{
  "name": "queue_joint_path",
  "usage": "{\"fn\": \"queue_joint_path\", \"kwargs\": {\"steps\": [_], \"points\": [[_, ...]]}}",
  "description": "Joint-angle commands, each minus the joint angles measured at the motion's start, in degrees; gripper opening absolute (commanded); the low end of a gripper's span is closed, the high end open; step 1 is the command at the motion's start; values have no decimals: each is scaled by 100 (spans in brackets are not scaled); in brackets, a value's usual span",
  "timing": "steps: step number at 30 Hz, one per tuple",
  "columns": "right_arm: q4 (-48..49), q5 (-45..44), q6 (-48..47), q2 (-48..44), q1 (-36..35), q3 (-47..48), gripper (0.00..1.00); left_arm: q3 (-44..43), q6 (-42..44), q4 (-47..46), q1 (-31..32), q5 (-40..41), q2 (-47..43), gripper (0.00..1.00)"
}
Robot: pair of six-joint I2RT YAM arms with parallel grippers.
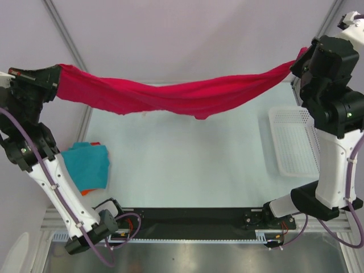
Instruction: Fold and stack the t-shirts
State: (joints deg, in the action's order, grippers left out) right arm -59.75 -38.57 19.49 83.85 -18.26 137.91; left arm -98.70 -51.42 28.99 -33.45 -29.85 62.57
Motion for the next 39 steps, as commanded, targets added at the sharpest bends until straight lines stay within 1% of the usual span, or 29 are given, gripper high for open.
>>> {"fn": "queue_joint_path", "kwargs": {"steps": [1, 4, 5, 8, 10, 12, 14, 15, 17, 18, 19, 22, 25, 30, 31, 33, 36, 39], "points": [[-63, -432, -243, -396, -81, 97, 0, 385, -649, -570, -39, -371, -122, 0], [-81, -415, -226, -563, -81, -131, 0, 544, -756, -632, -39, -391, -157, 0], [-72, -389, -208, -589, -81, -350, 0, 570, -756, -623, -39, -356, -166, 0], [-90, -99, -59, -555, -28, -772, 0, 623, -747, -623, -39, -373, -52, 0], [-99, 366, 125, -414, 129, -1010, 0, 702, -747, -658, -30, -364, 62, 0], [32, 909, 257, -187, 244, -1430, 0, 860, -747, -719, -4, -346, 343, 0], [147, 1175, 319, 33, 314, -1713, 0, 992, -703, -781, 128, -329, 624, 0], [295, 1385, 328, 148, 306, -1993, 0, 1053, -659, -790, 215, -320, 991, 0], [376, 1536, 345, 630, 315, -2153, 0, 1072, -659, -807, 453, -451, 1414, 0], [341, 1667, 354, 806, 314, -2145, 0, 1063, -650, -825, 541, -565, 1860, 0], [306, 1703, 380, 1199, 306, -2110, 0, 1063, -624, -825, 716, -592, 2039, 0], [305, 1668, 381, 1650, 236, -2118, 0, 1107, -475, -825, 971, -558, 2575, 0], [455, 1545, 363, 1792, 226, -2267, 0, 1221, -334, -825, 1121, -496, 2778, 0], [526, 1536, 381, 2021, 314, -2303, 1, 1265, -141, -834, 1130, -522, 2884, 0], [508, 1571, 389, 2047, 323, -2286, 7, 1265, -123, -843, 1130, -557, 2884, 0], [447, 1712, 407, 2091, 315, -2268, 25, 1274, -36, -816, 1139, -566, 2867, 0], [368, 1887, 407, 2109, 192, -2286, 41, 1326, 61, -772, 1139, -575, 2849, 0], [271, 1905, 407, 2056, -89, -2373, 47, 1432, 141, -772, 1130, -610, 2805, 0]]}}
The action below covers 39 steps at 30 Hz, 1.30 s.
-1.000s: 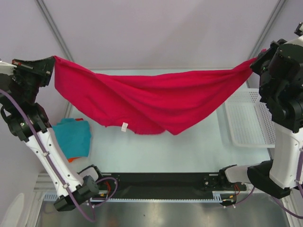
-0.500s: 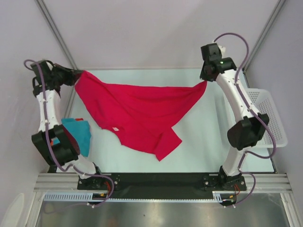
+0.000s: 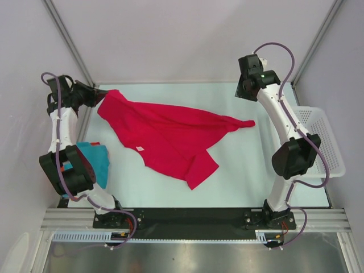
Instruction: Fold and stack the t-shirts
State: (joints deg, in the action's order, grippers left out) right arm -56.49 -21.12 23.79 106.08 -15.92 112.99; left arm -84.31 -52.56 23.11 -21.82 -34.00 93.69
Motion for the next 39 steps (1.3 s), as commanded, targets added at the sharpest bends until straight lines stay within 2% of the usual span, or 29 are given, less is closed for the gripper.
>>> {"fn": "queue_joint_path", "kwargs": {"steps": [1, 5, 8, 12, 15, 24, 39], "points": [[-73, 153, -15, -184, -411, 66, 47, 29, 263, -184, -32, -204, -316, 0], [137, 222, 160, -386, -1252, -540, 48, 230, 342, -193, -24, -204, -404, 0], [471, 468, 459, -431, -1799, -1330, 48, 354, 386, -219, -24, -212, -474, 0], [823, 609, 863, -203, -2747, -2060, 48, 468, 474, -211, -24, -230, -553, 0], [1061, 741, 1101, 26, -3117, -2518, 47, 539, 553, -202, -24, -239, -580, 0], [1342, 829, 1207, 544, -3409, -2712, 47, 653, 685, -193, -15, -300, -659, 0], [1211, 882, 1093, 1248, -3435, -1939, 47, 636, 782, -202, -32, -344, -571, 0]]}}
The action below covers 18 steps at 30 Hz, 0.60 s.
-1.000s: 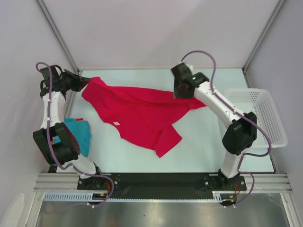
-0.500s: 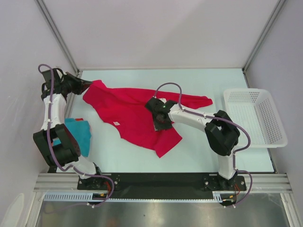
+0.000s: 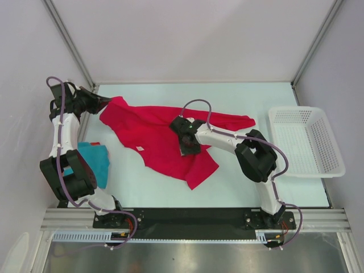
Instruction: Fold and stack the t-shirts
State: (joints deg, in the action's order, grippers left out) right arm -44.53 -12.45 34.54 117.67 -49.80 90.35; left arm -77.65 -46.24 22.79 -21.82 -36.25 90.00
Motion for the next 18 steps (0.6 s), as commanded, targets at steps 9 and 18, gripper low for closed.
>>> {"fn": "queue_joint_path", "kwargs": {"steps": [9, 18], "points": [[94, 111, 61, 292, -65, 308, 47, -5, 177, -187, -33, -110, -166, 0], [191, 172, 70, 309, -100, 220, 41, 4, 185, -187, -32, -102, -184, 0]]}}
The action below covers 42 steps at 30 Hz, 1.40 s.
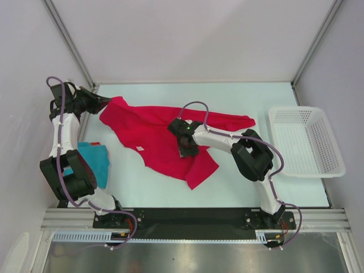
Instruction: Fold and stack the t-shirts
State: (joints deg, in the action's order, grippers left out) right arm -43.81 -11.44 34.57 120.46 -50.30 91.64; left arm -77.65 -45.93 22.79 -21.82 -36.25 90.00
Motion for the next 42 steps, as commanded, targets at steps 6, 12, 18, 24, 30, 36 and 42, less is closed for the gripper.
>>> {"fn": "queue_joint_path", "kwargs": {"steps": [6, 12, 18, 24, 30, 36, 42], "points": [[163, 72, 15, -75, -41, -14, 0, 39, 172, -169, -41, -102, -228, 0], [-127, -647, -221, -636, 64, 126, 0, 4, 137, -160, -41, -137, -272, 0], [-689, -1175, -565, -1524, 600, 679, 0, -119, 84, -99, -41, -172, -404, 0], [-918, -808, -671, -1851, 917, 900, 0, -154, 41, -64, -41, -216, -509, 0], [-744, -545, -381, -1316, 304, 532, 42, -5, 154, -38, -41, -207, -588, 0], [-217, -113, -56, -902, -145, -57, 52, 83, 251, 15, -76, -225, -615, 0], [-5, -87, 50, -665, -304, -453, 53, 188, 286, -2, -94, -251, -632, 0]]}}
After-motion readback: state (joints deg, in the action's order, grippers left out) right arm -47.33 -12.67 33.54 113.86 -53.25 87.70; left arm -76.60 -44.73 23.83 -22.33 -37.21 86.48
